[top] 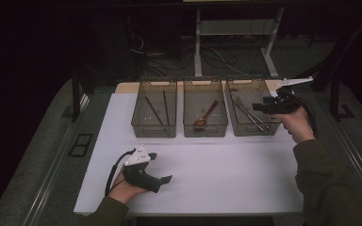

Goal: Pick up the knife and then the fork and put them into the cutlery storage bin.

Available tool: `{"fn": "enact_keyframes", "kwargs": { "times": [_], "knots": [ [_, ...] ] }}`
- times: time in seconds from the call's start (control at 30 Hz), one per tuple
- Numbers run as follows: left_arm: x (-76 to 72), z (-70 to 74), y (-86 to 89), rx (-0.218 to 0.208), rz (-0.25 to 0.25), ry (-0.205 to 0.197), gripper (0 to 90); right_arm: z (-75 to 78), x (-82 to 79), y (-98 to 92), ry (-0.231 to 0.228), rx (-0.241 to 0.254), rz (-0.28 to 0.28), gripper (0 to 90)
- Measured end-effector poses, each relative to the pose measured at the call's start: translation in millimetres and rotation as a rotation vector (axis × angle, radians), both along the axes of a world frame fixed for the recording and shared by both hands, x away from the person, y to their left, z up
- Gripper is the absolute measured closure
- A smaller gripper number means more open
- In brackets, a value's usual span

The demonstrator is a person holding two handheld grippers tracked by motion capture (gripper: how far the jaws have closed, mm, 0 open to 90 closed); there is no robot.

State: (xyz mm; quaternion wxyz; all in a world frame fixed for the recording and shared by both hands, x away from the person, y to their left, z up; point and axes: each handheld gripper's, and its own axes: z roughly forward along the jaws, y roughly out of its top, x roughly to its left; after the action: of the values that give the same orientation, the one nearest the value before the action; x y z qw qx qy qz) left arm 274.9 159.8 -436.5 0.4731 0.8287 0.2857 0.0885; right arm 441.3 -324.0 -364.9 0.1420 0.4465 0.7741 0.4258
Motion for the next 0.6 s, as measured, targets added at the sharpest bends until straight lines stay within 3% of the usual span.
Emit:
{"fn": "enact_keyframes", "kwargs": {
  "times": [0.27,0.6],
  "knots": [
    [-0.3,0.5,1.3,-0.003,0.004,-0.001,0.0,3.6,-18.7,3.2,-0.057,0.047,0.035,29.5],
    [-1.9,1.5,2.3,-0.010,-0.003,-0.008,0.0,5.0,-48.3,16.2,-0.120,0.034,0.061,26.1]
  ]
}}
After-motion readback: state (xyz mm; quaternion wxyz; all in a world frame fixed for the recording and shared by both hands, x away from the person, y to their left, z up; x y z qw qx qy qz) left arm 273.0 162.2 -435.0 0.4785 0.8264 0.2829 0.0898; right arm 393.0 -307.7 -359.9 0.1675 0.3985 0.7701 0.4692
